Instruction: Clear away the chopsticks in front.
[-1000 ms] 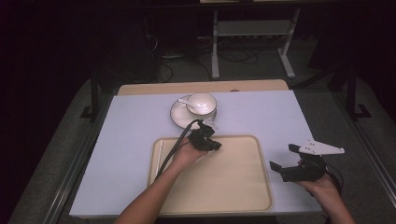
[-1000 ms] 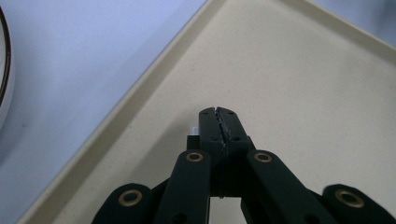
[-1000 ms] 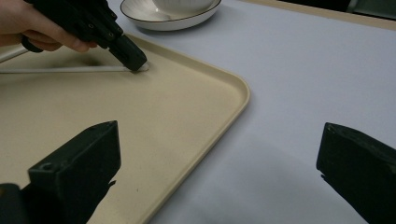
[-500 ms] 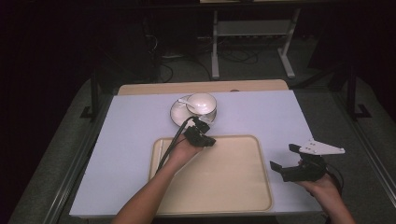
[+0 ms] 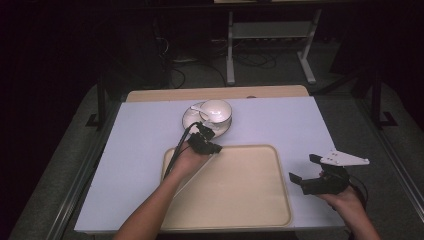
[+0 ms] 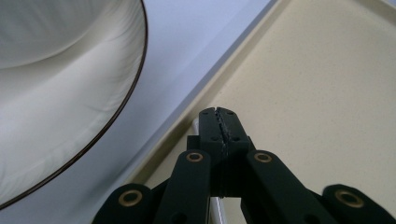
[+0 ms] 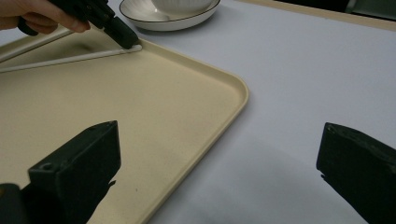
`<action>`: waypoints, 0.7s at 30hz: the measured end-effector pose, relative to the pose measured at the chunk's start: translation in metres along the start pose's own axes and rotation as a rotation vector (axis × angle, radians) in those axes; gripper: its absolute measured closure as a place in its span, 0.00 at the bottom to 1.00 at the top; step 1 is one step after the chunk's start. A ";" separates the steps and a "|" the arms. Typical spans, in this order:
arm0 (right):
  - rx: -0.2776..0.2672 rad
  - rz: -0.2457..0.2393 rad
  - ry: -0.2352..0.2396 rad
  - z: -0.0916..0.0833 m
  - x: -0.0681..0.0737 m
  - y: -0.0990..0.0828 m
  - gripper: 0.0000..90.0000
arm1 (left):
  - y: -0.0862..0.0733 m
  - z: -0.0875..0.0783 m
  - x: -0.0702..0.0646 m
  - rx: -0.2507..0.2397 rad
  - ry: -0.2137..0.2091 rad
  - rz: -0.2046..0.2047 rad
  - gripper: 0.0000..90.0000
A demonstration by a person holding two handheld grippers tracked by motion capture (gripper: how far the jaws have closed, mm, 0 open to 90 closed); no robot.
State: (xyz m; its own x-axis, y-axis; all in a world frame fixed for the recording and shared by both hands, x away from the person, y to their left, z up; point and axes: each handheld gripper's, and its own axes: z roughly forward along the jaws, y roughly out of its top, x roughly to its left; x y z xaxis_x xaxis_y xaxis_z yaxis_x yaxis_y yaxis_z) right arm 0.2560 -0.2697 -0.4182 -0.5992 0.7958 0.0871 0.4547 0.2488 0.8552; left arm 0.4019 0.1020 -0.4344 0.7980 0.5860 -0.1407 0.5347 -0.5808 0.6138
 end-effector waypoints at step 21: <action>0.000 0.002 -0.002 0.000 0.000 0.000 0.00 | -0.005 0.002 0.001 -0.015 -0.009 -0.016 0.99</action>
State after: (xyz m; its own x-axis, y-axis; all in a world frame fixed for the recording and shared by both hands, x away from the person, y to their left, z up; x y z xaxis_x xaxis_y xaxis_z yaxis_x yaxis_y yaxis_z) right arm 0.2559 -0.2698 -0.4180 -0.5971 0.7973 0.0883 0.4559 0.2468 0.8551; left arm 0.4004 0.1041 -0.4387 0.7918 0.5902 -0.1572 0.5432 -0.5628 0.6231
